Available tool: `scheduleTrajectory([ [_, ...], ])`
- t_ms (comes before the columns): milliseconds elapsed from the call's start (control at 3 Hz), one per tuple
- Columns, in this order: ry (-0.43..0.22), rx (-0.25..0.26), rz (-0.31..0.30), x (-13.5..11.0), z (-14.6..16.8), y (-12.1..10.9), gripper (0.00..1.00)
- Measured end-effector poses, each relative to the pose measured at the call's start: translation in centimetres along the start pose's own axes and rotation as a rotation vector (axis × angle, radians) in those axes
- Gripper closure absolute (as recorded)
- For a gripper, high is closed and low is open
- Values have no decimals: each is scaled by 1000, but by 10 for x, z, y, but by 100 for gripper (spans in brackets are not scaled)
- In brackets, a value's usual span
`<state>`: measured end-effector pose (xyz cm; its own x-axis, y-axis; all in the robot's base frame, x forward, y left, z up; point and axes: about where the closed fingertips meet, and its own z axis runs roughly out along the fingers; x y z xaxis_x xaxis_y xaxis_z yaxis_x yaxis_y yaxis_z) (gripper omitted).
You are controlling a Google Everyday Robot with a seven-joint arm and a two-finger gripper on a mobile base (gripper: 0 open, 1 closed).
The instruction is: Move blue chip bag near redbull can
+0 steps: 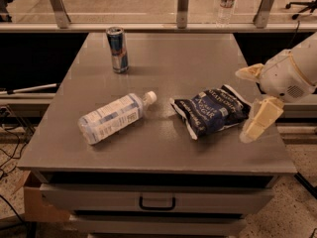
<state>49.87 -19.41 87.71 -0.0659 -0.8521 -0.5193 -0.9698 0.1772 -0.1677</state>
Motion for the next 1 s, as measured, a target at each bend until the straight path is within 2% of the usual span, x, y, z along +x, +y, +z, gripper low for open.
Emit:
scheduleTrajectory([
  [333, -10, -25, -8, 1, 18, -4, 10],
  [1000, -15, -59, -18, -3, 36, -5, 56],
])
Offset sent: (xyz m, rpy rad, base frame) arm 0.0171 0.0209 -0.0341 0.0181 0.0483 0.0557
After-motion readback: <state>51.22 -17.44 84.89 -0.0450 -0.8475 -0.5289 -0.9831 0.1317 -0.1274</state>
